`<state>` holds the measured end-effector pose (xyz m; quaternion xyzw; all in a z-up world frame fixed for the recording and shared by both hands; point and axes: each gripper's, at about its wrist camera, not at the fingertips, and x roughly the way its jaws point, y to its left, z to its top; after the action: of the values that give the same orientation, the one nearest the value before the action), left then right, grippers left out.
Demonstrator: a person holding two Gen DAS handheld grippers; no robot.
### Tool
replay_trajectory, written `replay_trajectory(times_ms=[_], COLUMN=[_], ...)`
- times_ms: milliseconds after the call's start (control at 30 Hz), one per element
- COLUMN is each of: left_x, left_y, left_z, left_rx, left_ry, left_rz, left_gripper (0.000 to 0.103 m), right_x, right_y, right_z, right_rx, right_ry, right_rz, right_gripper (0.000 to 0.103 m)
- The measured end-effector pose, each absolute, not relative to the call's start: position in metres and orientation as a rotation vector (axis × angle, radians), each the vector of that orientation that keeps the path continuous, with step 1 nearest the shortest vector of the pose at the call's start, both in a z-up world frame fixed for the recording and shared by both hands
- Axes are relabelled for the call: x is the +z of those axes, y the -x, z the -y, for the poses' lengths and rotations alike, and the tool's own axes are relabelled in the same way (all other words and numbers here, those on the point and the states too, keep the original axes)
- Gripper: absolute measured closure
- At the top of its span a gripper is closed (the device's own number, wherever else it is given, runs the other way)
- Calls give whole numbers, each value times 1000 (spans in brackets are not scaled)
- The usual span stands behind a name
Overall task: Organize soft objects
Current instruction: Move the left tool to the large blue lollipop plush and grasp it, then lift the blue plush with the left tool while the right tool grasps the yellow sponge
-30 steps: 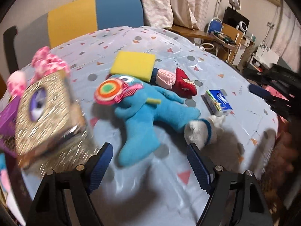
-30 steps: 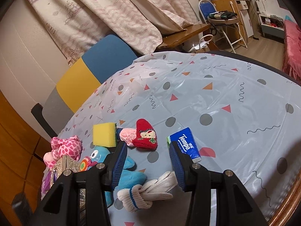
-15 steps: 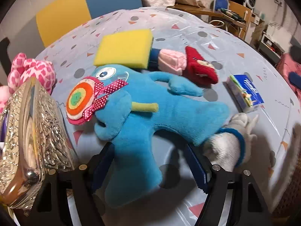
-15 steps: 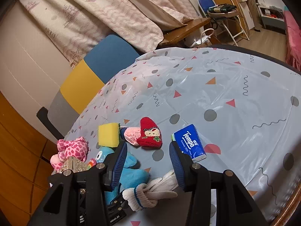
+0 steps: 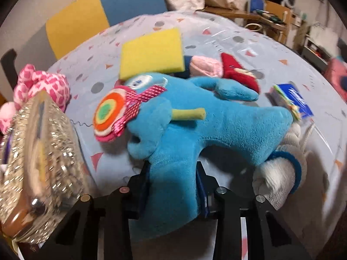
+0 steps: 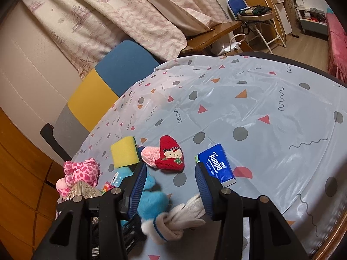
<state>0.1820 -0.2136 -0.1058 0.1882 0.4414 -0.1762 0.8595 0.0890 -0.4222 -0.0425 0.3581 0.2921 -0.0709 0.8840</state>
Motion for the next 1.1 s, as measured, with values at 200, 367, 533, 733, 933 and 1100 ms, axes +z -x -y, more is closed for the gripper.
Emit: replay_trajectory(times_ms=[200,367,533,733,933,1100], left_x=[-91,-95,-108,-108,-111,-114], left_y=[-132,-84,-41,-21,-23,-27], left_z=[179,147,109,73,59,52], left_rx=[-451,-500,-490,-464,-464,-450], left_ry=[-396,-427,-443,-386,-281,-226], left_rz=[-887,-878,-869,-870,-899,-921], left_gripper=[65,65,64,63,55,39], right_x=[-43,-41,-41,-56,-73,-76], right_y=[-89,-90,-95,-119,-125,-134], right_z=[423,419,412,389,357,329], right_rx=[-159,-161,-154,-11,-10,23], right_ry=[-747,-710,-662,-621,-548,-464], right_rz=[-609,-619,-650,-842,-1020,-1075], right_gripper=[56,56,56,56,56,56])
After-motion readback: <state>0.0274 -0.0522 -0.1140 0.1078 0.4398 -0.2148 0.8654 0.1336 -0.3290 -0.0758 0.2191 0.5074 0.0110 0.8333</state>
